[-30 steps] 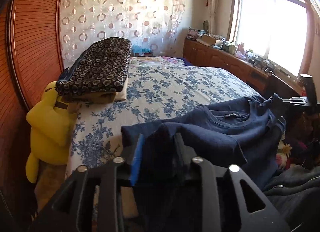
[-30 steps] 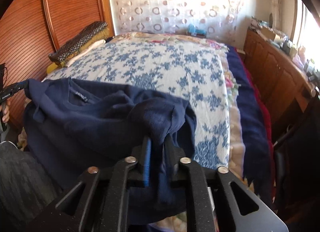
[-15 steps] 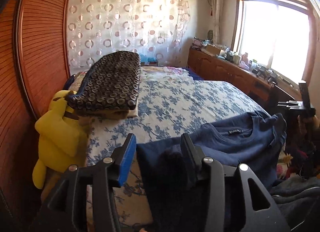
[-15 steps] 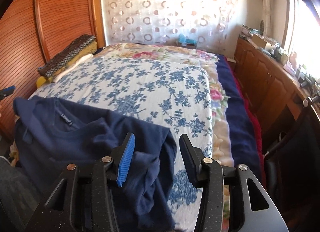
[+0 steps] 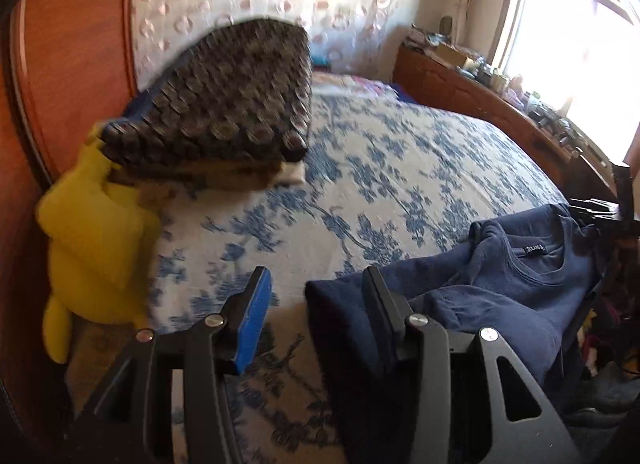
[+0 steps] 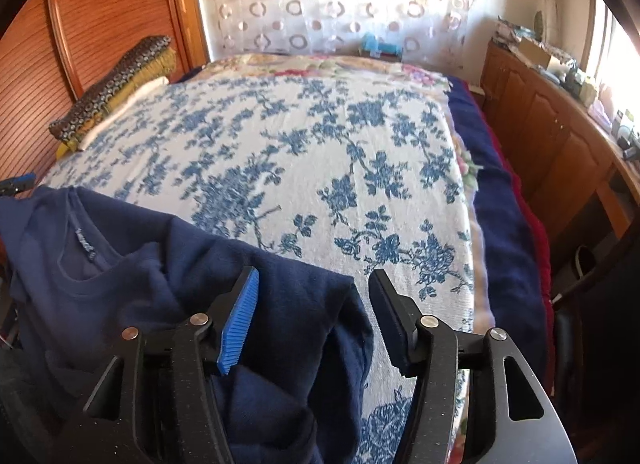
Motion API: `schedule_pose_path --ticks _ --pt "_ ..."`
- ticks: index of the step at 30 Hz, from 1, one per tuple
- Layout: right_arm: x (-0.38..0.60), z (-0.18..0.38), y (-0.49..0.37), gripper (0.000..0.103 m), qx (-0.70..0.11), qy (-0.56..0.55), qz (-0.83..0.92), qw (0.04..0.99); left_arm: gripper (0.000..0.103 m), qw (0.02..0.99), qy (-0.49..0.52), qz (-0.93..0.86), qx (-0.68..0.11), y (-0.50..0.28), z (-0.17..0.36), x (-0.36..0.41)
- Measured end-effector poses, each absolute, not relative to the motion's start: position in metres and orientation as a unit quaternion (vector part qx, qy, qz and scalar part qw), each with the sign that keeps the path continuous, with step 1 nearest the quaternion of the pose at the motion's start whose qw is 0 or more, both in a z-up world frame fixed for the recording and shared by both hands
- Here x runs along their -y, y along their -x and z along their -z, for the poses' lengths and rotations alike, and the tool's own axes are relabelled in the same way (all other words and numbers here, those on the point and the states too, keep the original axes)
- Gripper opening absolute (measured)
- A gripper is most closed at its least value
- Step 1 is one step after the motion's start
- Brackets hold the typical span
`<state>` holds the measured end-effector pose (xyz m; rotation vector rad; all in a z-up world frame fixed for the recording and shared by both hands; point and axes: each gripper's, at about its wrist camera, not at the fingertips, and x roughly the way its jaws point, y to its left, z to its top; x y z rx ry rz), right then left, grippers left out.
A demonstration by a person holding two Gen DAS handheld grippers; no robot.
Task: Fold small clothes
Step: 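Regrasp the folded shirt with both grippers and lift it again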
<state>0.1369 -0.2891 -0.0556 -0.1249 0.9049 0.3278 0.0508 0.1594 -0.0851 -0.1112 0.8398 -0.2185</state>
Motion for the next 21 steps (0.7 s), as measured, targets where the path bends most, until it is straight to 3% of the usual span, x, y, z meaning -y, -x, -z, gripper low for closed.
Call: schedule_pose_path --ticks 10,14,21 --pt "0.292 0.068 -0.145 0.063 -0.452 0.043 -0.168 0.875 0.046 0.896 0.058 0.112 -0.425 -0.052 0.099 -0.147" --pt "0.289 0.068 -0.143 0.063 -0.452 0.045 -0.179 0.873 0.029 0.895 0.044 0.133 -0.423 -0.047 0.1 -0.138" --pt "0.285 0.069 -0.143 0.056 -0.457 0.05 -0.189 0.868 0.019 0.894 0.038 0.147 -0.421 -0.042 0.098 -0.133"
